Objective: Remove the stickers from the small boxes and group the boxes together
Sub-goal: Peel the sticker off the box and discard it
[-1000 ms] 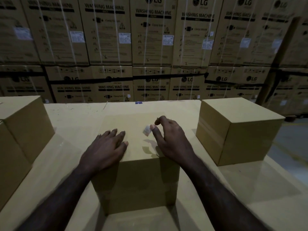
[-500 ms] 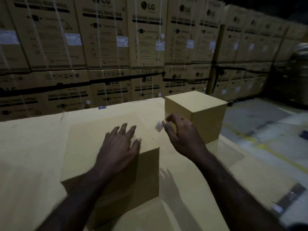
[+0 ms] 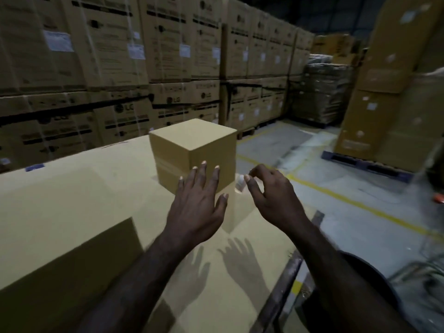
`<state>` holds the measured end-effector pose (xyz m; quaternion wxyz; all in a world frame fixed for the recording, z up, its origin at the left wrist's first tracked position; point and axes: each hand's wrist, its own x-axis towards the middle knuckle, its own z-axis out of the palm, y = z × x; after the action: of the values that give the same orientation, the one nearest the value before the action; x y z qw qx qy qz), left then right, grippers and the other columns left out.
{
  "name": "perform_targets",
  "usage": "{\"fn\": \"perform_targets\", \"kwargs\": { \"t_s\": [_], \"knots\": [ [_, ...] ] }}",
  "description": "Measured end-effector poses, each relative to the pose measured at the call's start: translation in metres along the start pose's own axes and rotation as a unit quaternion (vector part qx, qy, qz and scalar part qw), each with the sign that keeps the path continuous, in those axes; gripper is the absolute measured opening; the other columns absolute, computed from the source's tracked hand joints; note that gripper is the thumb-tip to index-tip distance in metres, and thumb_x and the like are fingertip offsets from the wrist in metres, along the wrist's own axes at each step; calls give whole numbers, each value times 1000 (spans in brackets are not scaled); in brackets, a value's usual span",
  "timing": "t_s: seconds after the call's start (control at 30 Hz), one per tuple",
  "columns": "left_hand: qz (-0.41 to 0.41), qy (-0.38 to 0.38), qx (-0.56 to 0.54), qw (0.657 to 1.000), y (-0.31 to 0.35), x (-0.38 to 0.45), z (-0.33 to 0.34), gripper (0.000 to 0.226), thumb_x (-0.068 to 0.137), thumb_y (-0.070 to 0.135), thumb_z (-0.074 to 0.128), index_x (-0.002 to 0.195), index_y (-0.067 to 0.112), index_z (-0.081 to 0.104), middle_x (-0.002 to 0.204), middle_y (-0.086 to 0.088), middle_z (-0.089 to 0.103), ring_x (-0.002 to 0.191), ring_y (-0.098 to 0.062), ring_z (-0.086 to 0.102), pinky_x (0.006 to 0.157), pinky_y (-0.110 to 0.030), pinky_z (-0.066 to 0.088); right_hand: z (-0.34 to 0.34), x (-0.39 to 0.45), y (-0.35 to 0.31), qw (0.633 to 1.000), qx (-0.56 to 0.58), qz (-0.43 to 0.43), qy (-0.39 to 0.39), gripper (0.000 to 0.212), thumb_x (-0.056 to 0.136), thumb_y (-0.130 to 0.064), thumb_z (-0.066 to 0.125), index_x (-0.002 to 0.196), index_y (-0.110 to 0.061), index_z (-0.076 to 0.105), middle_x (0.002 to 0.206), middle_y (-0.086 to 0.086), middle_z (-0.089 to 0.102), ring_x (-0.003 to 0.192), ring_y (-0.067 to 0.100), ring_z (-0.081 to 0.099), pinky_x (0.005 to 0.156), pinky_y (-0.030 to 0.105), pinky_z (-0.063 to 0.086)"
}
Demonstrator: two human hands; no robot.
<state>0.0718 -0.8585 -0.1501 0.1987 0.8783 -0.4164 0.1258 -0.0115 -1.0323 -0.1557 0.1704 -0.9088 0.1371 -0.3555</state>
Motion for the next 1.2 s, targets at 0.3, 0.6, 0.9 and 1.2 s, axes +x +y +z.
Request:
{"fn": "perform_targets", "kwargs": {
  "t_s": [0.3,0.6,0.9,1.2],
  "knots": [
    [65,-82,-27,994,118,55,112,66,95,52,21,154,24,9,162,-6,1,148,-24,4,119,-45,9,-46,-42,162,994,-40,100,-7,20,97,-41,46,102,-23,54,94,7,64,95,28,58,75,36,43],
    [115,-186,-24,976,250,94,246,72,87,52,11,154,25,8,162,-5,6,146,-27,11,116,-45,18,-86,-93,327,975,-35,203,-82,17,95,-27,50,110,-29,58,98,6,66,104,22,55,81,34,43],
    [149,-264,-3,953,293,99,326,70,90,48,14,153,20,21,159,-16,17,146,-32,16,115,-47,22,-78,-145,410,945,-33,271,-179,22,88,-26,46,91,-19,66,90,2,70,96,24,58,79,37,47],
    [127,-316,-26,940,298,95,344,59,101,35,30,154,21,9,162,-11,0,148,-29,3,117,-45,11,-55,-160,433,928,-65,290,-222,33,92,-40,47,67,-21,54,74,2,63,75,23,60,64,42,50]
  ]
}}
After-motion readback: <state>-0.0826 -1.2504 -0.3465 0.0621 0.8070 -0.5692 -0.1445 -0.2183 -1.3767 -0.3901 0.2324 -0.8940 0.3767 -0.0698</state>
